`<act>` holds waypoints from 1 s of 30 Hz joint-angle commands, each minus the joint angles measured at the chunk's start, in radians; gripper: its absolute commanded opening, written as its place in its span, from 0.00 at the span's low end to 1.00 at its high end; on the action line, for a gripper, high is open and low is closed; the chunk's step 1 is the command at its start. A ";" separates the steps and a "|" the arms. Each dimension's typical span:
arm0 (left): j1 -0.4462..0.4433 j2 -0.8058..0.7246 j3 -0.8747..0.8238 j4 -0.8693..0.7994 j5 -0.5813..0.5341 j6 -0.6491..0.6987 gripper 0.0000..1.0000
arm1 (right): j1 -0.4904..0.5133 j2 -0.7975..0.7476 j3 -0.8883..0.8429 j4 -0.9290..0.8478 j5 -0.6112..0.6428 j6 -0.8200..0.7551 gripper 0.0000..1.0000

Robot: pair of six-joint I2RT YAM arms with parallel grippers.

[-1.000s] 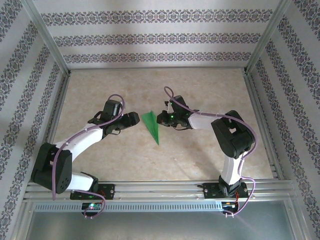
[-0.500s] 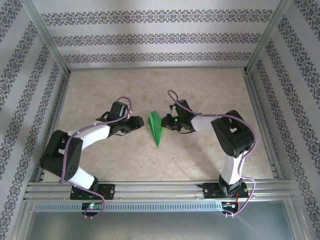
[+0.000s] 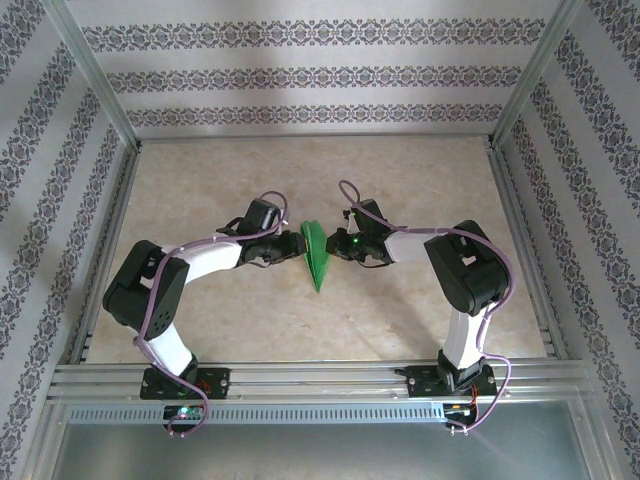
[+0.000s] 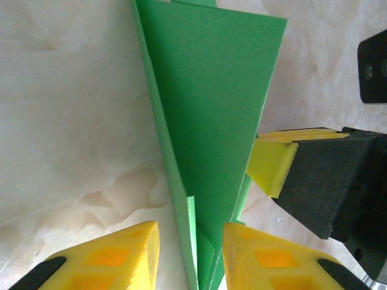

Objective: Fold a paper plane with a square sheet of paper (pick it up from the middle)
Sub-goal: Move the paper plane to the top-center of the table.

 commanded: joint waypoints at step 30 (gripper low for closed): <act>-0.010 -0.054 -0.174 0.207 -0.185 -0.217 0.00 | -0.015 -0.074 -0.074 0.023 0.049 0.040 0.12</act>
